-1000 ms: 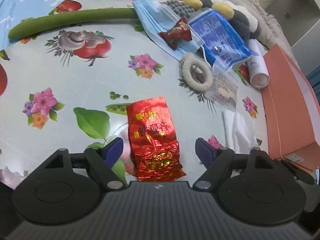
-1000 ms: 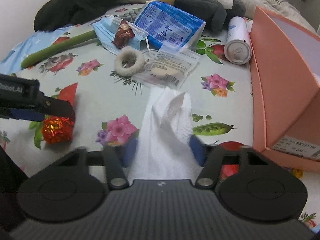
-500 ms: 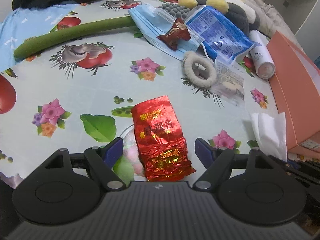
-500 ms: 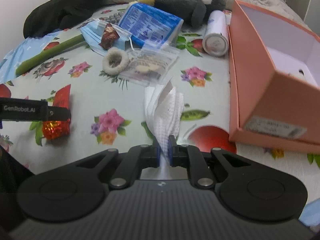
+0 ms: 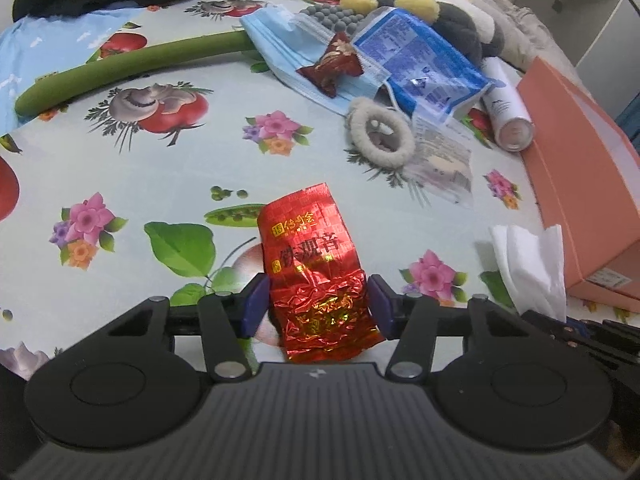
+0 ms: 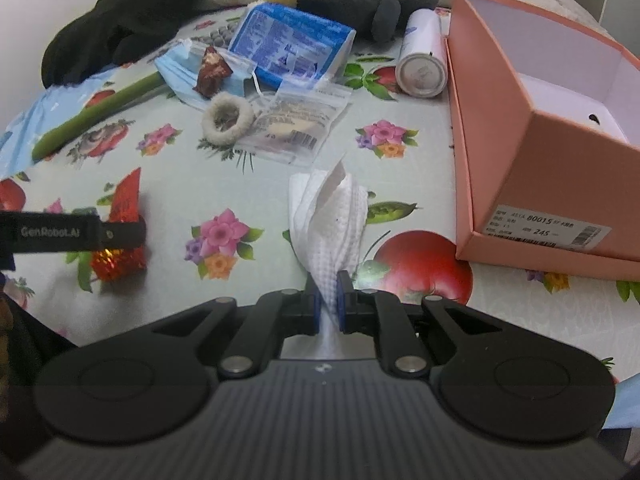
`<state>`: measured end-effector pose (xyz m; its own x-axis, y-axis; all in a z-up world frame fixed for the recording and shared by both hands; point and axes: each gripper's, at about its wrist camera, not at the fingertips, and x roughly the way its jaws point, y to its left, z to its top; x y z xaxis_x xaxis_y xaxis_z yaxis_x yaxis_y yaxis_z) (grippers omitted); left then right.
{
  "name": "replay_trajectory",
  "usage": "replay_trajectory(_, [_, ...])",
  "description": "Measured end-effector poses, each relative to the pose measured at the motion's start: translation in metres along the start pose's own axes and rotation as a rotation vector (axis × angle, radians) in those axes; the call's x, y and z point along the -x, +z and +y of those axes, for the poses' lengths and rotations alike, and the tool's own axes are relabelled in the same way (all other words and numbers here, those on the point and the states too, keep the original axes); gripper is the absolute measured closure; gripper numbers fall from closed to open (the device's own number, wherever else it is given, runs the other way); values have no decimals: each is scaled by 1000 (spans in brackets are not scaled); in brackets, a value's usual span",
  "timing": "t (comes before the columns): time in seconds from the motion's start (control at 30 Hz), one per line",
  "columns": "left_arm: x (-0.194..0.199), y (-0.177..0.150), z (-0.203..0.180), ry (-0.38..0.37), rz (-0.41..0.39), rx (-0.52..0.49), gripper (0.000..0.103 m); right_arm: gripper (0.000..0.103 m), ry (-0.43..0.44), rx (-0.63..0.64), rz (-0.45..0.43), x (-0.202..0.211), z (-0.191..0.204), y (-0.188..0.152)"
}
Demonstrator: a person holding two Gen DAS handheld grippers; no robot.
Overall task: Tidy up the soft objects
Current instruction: 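Carry the tissue and red packet in both grippers over the pink box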
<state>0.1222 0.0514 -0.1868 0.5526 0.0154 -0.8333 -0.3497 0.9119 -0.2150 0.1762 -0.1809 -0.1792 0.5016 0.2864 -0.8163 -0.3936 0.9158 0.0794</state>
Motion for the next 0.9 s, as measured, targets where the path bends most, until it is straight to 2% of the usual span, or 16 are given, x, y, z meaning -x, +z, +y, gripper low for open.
replay_trajectory(0.13, [12,6,-7,-35,-5,-19,44,91,1,-31,-41,16,-1,4])
replay_trajectory(0.9, [140,55,-95,-273,-167,-233,44,91,32,-126,-350,150,-19,49])
